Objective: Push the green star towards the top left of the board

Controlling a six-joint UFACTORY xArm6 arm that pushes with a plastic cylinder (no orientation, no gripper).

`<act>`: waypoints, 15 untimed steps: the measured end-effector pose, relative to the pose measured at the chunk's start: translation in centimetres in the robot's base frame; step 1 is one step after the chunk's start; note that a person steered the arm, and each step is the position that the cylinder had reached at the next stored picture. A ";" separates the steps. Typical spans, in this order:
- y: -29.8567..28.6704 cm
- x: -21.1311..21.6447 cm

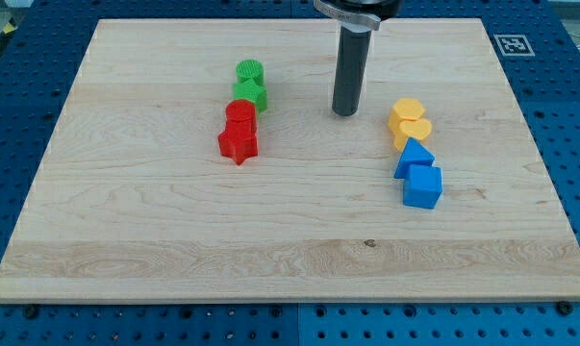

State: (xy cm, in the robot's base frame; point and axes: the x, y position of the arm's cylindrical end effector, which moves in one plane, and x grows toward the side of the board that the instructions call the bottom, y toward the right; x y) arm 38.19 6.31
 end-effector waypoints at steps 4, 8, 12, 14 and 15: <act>-10.1 -1.2; -18.0 -1.2; -22.0 1.8; -22.2 -6.8; -23.1 -9.2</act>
State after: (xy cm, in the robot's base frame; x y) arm 29.01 -16.80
